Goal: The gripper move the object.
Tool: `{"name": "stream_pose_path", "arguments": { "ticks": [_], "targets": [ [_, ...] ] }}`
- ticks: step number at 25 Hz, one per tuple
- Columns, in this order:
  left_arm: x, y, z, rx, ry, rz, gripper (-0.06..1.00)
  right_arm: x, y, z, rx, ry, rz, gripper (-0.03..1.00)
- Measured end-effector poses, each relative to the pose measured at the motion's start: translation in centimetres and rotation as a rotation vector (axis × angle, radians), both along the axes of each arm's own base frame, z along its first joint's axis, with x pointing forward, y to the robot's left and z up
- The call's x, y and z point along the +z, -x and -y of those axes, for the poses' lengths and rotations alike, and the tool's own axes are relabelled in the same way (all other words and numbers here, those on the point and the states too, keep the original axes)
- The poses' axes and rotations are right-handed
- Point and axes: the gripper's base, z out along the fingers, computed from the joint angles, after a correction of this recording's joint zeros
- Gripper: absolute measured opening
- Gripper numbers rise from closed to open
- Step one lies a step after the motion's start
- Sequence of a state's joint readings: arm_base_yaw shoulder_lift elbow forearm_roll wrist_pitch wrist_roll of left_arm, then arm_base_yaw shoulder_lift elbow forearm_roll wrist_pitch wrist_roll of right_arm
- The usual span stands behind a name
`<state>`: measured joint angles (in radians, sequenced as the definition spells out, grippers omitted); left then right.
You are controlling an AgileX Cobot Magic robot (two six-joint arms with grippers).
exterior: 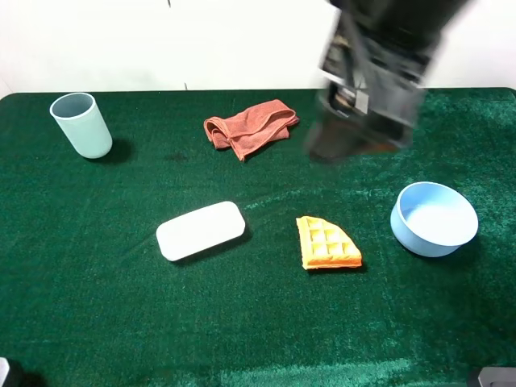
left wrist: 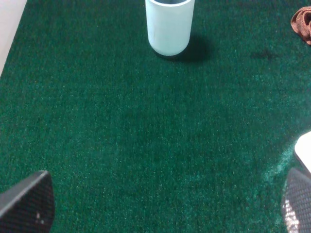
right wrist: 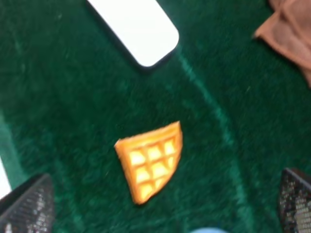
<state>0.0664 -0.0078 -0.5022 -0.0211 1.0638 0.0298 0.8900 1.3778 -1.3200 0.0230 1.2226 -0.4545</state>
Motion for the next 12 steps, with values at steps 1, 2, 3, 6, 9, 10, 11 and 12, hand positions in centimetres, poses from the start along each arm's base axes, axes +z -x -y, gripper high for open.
{"name": "stream_pose_path", "arguments": {
  "ticks": [1, 2, 3, 6, 9, 10, 11, 12],
  "targets": [
    [0.0, 0.0, 0.0, 0.0, 0.0, 0.0, 0.93, -0.3, 0.6, 0.7, -0.012, 0.003, -0.009, 0.69],
    [0.0, 0.0, 0.0, 0.0, 0.0, 0.0, 0.93, -0.3, 1.1, 1.4, -0.021, -0.001, -0.011, 0.69],
    [0.0, 0.0, 0.0, 0.0, 0.0, 0.0, 0.93, -0.5, 1.7, 2.1, -0.033, -0.005, -0.015, 0.69],
    [0.0, 0.0, 0.0, 0.0, 0.0, 0.0, 0.93, -1.3, 3.5, 4.0, -0.057, -0.031, -0.032, 0.69],
    [0.0, 0.0, 0.0, 0.0, 0.0, 0.0, 0.93, -2.4, 5.4, 5.8, -0.064, -0.058, -0.061, 0.69],
    [0.0, 0.0, 0.0, 0.0, 0.0, 0.0, 0.93, -2.8, 6.0, 6.5, -0.066, -0.066, -0.069, 0.69],
    [0.0, 0.0, 0.0, 0.0, 0.0, 0.0, 0.93, -3.3, 6.6, 7.1, -0.072, -0.074, -0.076, 0.69],
    [0.0, 0.0, 0.0, 0.0, 0.0, 0.0, 0.93, -4.0, 7.1, 7.6, -0.081, -0.079, -0.086, 0.69]
  ]
}}
